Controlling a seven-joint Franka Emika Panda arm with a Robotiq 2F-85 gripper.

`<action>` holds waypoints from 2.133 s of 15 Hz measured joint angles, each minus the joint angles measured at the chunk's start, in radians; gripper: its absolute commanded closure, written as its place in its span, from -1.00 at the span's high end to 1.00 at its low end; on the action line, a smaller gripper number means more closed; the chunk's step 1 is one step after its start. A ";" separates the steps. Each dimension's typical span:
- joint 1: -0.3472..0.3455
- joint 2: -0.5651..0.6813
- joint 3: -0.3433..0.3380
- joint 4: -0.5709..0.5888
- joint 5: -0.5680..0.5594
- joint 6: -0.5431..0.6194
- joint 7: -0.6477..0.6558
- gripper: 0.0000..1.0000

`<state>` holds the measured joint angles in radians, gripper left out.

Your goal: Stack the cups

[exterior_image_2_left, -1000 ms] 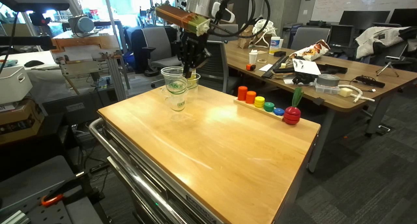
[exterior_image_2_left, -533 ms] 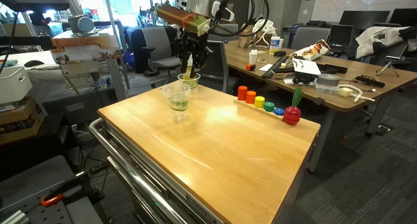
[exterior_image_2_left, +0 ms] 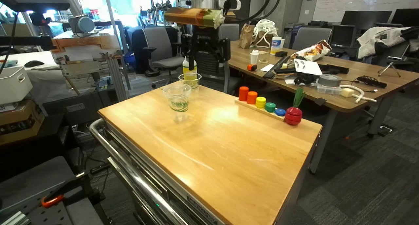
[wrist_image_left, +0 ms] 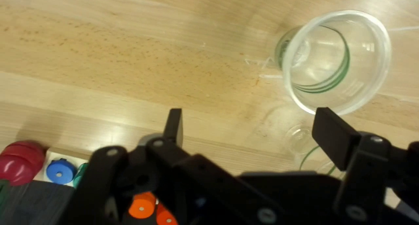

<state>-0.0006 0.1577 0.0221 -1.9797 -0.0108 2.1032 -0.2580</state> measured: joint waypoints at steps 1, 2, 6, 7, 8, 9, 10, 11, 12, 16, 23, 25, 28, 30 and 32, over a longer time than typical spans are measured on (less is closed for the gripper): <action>0.000 0.000 0.000 -0.015 -0.037 0.025 0.001 1.00; 0.000 0.000 0.000 -0.031 -0.065 0.047 0.001 0.99; 0.001 0.000 0.003 -0.072 -0.087 0.075 0.001 1.00; 0.002 0.000 0.005 -0.074 -0.085 0.075 0.002 1.00; 0.002 -0.001 0.006 -0.075 -0.080 0.073 0.002 1.00; 0.003 -0.004 0.007 -0.075 -0.072 0.071 0.002 1.00; 0.004 -0.007 0.009 -0.074 -0.059 0.066 0.002 1.00; 0.005 -0.012 0.010 -0.074 -0.046 0.062 0.002 1.00; 0.007 -0.018 0.013 -0.074 -0.036 0.059 0.002 1.00; 0.018 -0.043 0.021 -0.088 -0.031 0.045 0.002 1.00; 0.044 -0.071 0.048 -0.192 -0.031 0.047 0.003 1.00; 0.054 -0.070 0.057 -0.210 -0.031 0.068 0.011 1.00; 0.070 -0.066 0.064 -0.218 -0.032 0.128 0.044 1.00; 0.077 -0.060 0.066 -0.217 -0.034 0.165 0.067 1.00; 0.077 -0.053 0.065 -0.217 -0.039 0.186 0.087 1.00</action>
<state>0.0767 0.1051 0.0872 -2.1966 -0.0501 2.2891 -0.1710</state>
